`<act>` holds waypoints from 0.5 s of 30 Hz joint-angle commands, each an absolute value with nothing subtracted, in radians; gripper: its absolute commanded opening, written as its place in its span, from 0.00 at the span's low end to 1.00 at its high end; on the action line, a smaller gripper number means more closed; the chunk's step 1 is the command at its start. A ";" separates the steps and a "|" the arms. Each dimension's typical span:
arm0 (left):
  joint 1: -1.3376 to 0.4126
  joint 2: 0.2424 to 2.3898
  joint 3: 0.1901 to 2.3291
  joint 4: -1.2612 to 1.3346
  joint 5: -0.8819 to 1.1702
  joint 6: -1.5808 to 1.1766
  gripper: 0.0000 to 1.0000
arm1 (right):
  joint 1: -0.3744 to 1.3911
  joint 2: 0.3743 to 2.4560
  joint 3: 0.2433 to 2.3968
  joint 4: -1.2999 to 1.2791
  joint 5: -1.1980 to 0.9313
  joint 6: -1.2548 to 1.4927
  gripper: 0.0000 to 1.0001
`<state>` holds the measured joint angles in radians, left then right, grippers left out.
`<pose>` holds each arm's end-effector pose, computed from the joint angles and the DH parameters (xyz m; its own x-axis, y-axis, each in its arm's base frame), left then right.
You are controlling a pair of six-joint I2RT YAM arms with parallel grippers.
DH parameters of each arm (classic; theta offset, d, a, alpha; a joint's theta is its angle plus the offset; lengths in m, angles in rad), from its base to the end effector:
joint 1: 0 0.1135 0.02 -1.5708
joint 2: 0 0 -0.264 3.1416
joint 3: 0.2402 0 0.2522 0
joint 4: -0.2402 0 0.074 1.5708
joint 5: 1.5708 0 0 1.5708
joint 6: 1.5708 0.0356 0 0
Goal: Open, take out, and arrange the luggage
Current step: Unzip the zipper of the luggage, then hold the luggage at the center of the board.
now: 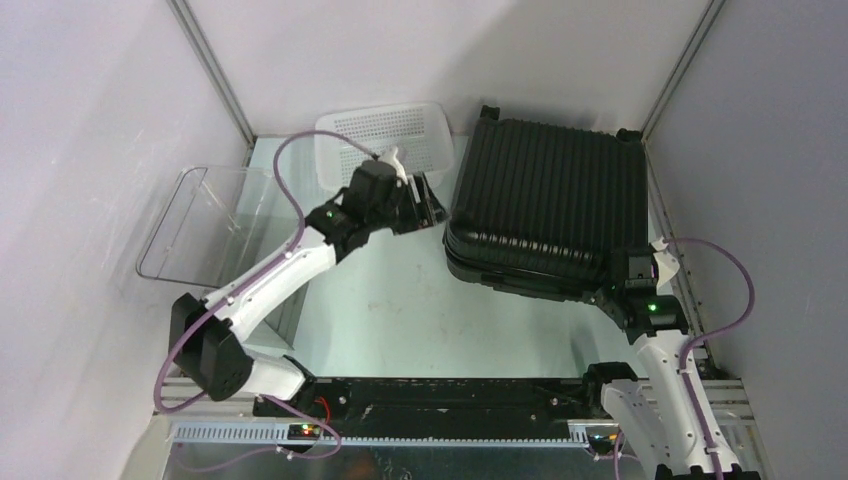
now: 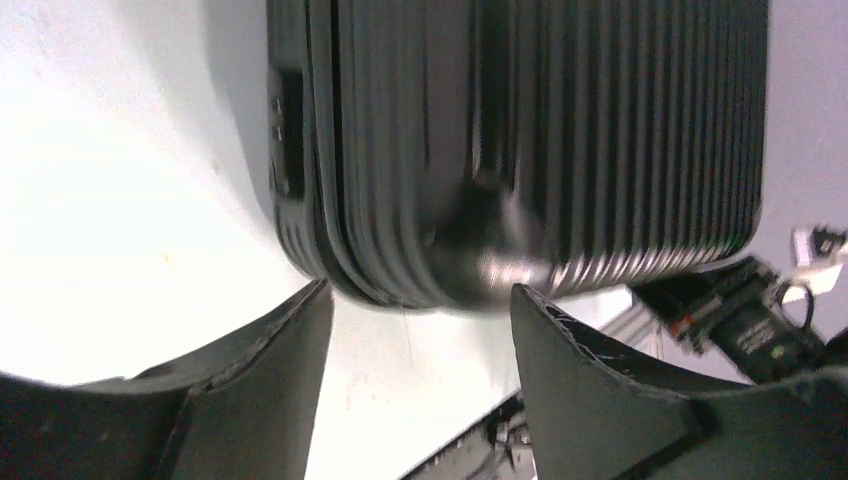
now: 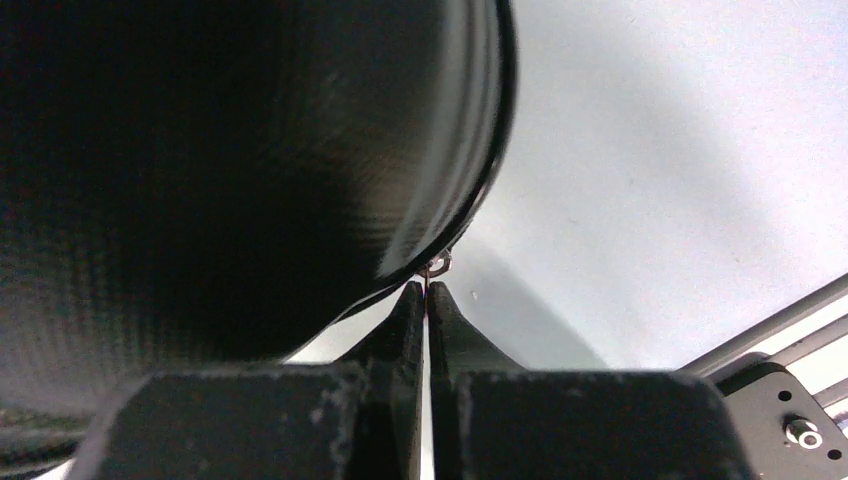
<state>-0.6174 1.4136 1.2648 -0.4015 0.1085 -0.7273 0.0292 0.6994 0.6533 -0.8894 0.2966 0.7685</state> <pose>0.2612 -0.1902 0.3401 -0.7512 -0.2773 -0.5990 0.2026 0.7669 -0.6090 0.1298 -0.0066 0.2451 -0.4773 0.6511 -0.5901 0.6638 0.7072 0.2433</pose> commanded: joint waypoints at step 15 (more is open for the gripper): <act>-0.824 1.346 0.809 0.086 0.033 -1.333 0.59 | 0.129 0.647 0.647 -0.829 0.340 0.835 0.00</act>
